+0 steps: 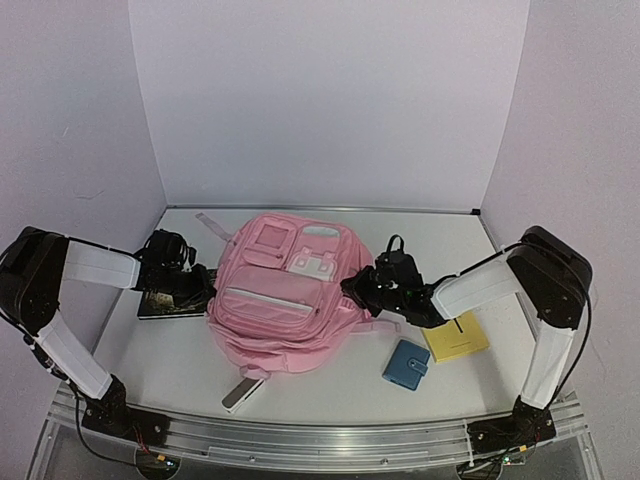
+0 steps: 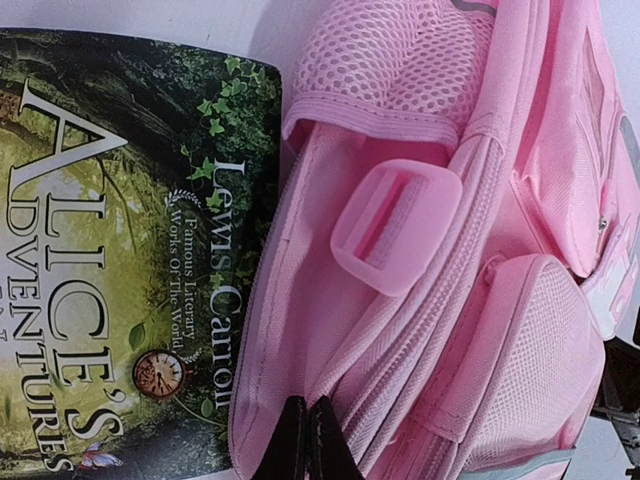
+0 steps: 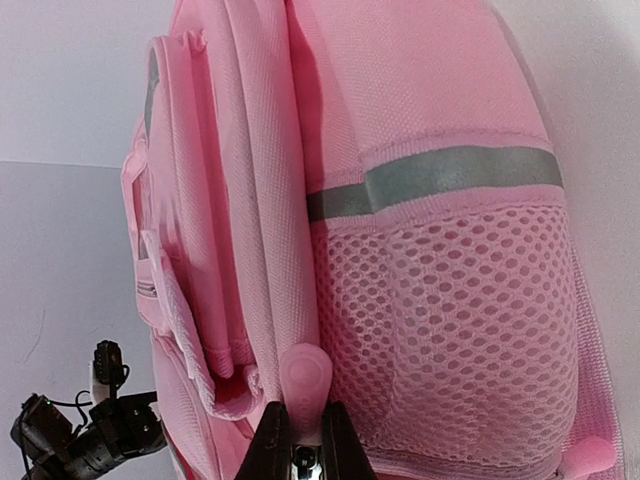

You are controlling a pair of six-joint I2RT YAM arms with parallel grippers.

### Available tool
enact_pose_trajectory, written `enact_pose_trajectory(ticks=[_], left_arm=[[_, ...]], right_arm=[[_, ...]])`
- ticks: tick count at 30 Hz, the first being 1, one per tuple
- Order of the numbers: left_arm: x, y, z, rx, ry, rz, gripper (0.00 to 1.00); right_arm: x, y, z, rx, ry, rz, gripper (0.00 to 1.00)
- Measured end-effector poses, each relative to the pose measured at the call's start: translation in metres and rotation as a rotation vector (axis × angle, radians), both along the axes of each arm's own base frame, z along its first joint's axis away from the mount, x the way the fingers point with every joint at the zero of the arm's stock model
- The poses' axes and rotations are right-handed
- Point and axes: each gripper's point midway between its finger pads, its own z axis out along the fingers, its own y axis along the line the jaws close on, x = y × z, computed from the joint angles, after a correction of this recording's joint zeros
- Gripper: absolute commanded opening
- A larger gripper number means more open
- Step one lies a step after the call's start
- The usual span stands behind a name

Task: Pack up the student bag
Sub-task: Unzip the student bag at the center of the board.

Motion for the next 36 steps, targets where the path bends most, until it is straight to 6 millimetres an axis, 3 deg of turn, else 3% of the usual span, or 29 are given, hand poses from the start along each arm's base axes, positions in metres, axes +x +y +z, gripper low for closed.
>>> enact_pose_trajectory(ticks=[8, 15, 20, 27, 36], left_arm=[[0.004, 0.005, -0.001, 0.019, -0.007, 0.029, 0.0], [0.004, 0.006, -0.001, 0.023, -0.01, 0.028, 0.0], [0.004, 0.006, 0.0, 0.023, -0.014, 0.027, 0.0], [0.005, 0.006, 0.006, 0.019, -0.026, 0.027, 0.0], [0.003, 0.007, 0.012, 0.02, -0.035, 0.024, 0.0]], right_arm=[[-0.023, 0.013, -0.005, -0.068, -0.018, -0.012, 0.22], [-0.028, 0.012, -0.006, -0.095, -0.024, 0.021, 0.37], [-0.027, 0.008, -0.002, -0.085, -0.036, 0.064, 0.39], [-0.012, -0.017, -0.009, -0.052, -0.019, 0.051, 0.38], [-0.011, -0.004, 0.001, 0.045, -0.041, 0.108, 0.34]])
